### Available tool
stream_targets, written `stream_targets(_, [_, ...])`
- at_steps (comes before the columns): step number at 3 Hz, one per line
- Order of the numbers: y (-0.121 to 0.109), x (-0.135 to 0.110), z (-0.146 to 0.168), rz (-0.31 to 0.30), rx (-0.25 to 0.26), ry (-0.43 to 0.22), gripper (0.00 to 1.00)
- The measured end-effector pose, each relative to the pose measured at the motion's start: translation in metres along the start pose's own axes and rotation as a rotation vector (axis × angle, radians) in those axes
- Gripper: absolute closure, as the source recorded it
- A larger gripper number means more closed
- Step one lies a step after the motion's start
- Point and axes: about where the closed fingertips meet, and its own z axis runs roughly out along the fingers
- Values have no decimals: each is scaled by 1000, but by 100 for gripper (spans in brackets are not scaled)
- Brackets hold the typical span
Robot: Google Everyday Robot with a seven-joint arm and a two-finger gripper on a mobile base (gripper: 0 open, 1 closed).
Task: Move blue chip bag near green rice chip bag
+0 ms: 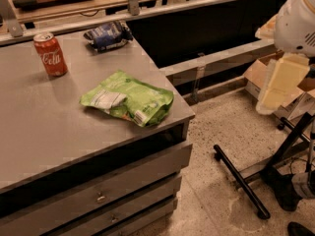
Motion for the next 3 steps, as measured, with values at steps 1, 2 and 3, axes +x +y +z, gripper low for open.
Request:
stream_targets(1, [-55, -32, 21, -54, 37, -127, 0])
stream_targets(2, [-105, -86, 42, -137, 68, -293, 0])
stream_targets(3, [-104, -86, 43, -137, 67, -292, 0])
